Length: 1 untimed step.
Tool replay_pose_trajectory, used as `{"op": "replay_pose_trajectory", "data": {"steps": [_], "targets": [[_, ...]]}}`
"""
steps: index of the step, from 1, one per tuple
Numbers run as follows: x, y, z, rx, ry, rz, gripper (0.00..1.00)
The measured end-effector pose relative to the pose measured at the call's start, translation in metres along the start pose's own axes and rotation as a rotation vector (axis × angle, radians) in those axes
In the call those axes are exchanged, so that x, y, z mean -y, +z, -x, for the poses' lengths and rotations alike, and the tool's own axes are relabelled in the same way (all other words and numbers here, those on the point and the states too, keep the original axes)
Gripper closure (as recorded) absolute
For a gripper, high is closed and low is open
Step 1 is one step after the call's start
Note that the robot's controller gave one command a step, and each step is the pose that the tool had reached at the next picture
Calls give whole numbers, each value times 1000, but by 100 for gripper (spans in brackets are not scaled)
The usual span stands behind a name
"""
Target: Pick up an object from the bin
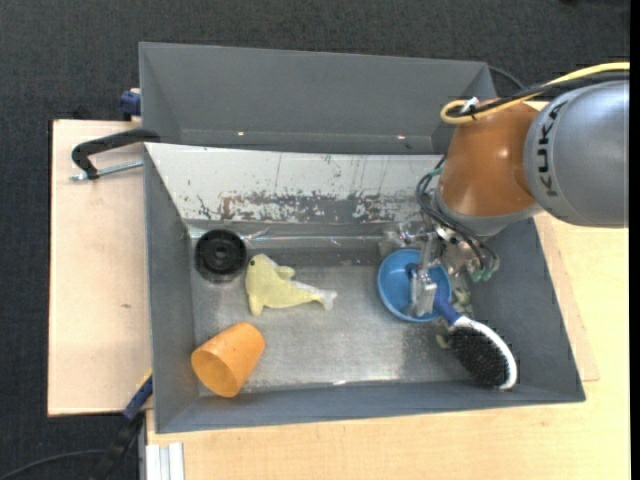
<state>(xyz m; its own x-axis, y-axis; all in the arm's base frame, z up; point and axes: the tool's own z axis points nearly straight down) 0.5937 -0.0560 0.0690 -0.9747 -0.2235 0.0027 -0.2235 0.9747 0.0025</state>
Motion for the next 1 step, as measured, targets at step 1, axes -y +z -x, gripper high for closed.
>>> {"op": "replay_pose_trajectory", "data": {"steps": [1], "targets": [[0,-2,2,6,0,-2,100]]}}
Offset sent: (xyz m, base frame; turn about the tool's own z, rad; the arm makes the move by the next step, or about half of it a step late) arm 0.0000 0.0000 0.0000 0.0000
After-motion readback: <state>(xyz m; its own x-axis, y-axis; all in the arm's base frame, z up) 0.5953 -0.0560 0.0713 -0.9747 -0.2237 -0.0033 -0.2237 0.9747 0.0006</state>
